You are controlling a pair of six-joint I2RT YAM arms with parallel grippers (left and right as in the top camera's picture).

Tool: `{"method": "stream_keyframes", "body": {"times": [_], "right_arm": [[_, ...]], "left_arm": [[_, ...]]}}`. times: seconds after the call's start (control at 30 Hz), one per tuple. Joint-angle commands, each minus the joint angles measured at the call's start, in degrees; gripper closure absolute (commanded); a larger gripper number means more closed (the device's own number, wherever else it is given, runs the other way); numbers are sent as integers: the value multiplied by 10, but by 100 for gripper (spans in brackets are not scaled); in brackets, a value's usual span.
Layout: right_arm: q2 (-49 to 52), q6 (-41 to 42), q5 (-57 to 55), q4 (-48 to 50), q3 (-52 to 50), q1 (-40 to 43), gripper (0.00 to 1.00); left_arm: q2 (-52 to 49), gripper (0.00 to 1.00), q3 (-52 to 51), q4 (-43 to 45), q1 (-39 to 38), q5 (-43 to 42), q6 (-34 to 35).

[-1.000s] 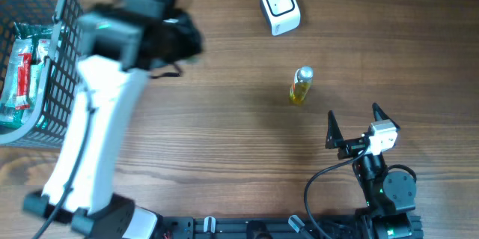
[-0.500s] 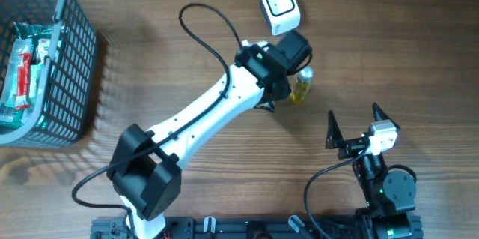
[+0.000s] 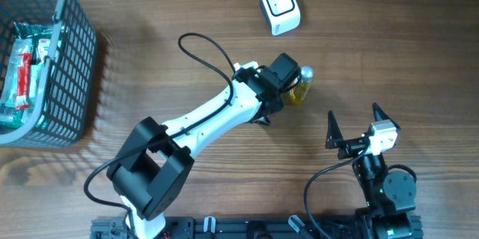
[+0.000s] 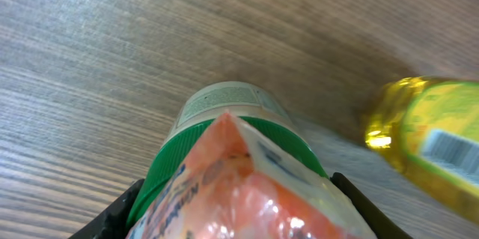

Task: Scan the item barcode
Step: 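Carry the red-orange box to the scanner and place it beside the bottle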

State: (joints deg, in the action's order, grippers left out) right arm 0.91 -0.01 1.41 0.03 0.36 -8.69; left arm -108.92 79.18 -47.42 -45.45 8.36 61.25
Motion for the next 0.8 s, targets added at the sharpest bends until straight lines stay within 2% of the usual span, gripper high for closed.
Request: {"method": "stream_keyframes", "body": {"times": [0.0,0.03,0.13,0.3,0.37,0.4,0.63,0.73,0.77], "right_arm": [[-1,2,-2,3,-1,2,0],[-1,2,-2,3,-1,2,0],[-1,2,-2,3,-1,2,0],[-1,2,-2,3,-1,2,0],[-1,2,-2,3,-1,2,0],[-1,2,-2,3,-1,2,0],[-1,2,-3,3,-1,2,0],[-1,2,-2,3,-1,2,0],[-1,2,-3,3,-1,2,1]], "left_arm": [[-1,37,-12,10,-2,2,8],[-1,26,-12,10,-2,0,-10],[0,21,-12,10,-2,1,-75],[24,14,16,-10,0,0,-241],[43,8,30,-16,0,0,-284],[51,0,33,-17,0,1,-304],[100,0,80,-46,36,6,-412],[118,0,151,-124,104,39,-451],[126,0,198,-162,153,50,-483]]}}
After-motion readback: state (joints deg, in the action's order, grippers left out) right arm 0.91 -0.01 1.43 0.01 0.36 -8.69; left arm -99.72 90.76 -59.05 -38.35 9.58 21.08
